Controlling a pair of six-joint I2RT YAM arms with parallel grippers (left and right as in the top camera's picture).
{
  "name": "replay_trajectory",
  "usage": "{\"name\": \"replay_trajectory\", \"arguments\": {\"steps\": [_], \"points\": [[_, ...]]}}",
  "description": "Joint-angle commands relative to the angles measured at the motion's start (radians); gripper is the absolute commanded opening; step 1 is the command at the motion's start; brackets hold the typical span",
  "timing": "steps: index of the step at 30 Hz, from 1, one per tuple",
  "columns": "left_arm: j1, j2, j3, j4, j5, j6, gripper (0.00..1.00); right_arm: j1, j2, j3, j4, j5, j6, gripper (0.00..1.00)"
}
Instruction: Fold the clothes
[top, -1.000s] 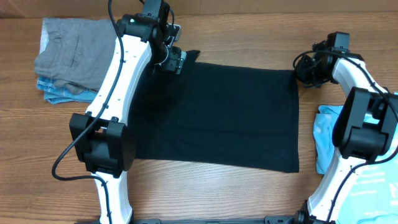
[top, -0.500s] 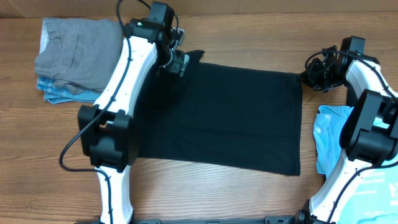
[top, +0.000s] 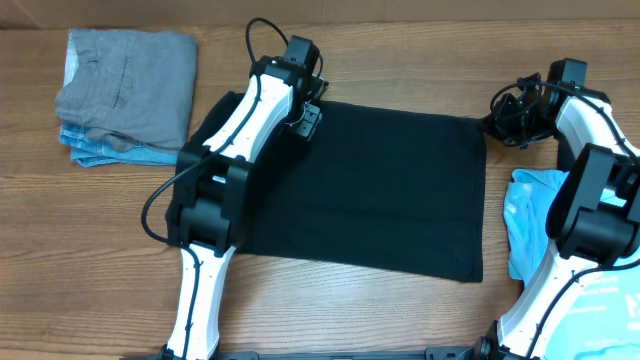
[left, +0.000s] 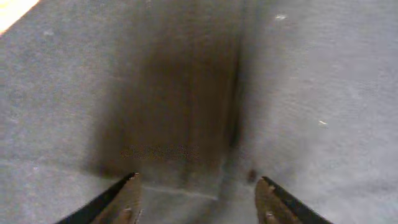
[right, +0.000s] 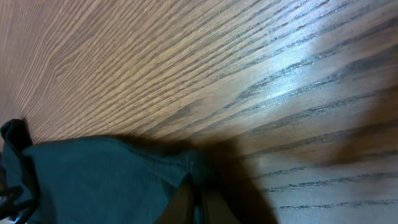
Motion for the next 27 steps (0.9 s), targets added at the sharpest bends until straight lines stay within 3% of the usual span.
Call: {"name": "replay_trajectory", "arguments": {"steps": [1, 3, 8, 10, 16, 27], "points": [[-0.003, 0.039, 0.0, 0.019, -0.054, -0.003, 0.52, 0.003, -0.046, 0.018, 0.003, -0.014, -0.008, 0.04], [-0.003, 0.042, 0.0, 0.03, -0.073, -0.006, 0.44, 0.002, -0.046, 0.018, 0.002, -0.013, -0.008, 0.04], [-0.003, 0.041, 0.001, 0.043, -0.101, -0.025, 0.12, 0.002, -0.046, 0.018, 0.001, -0.013, -0.008, 0.04], [-0.003, 0.041, 0.006, 0.04, -0.102, -0.026, 0.05, 0.002, -0.046, 0.018, 0.001, -0.014, -0.008, 0.04], [0.001, 0.037, 0.067, -0.004, -0.153, -0.072, 0.04, -0.001, -0.046, 0.018, 0.002, -0.013, -0.009, 0.04], [0.055, 0.036, 0.286, -0.242, -0.213, -0.101, 0.04, -0.06, -0.046, 0.018, -0.01, -0.037, -0.016, 0.04]]}}
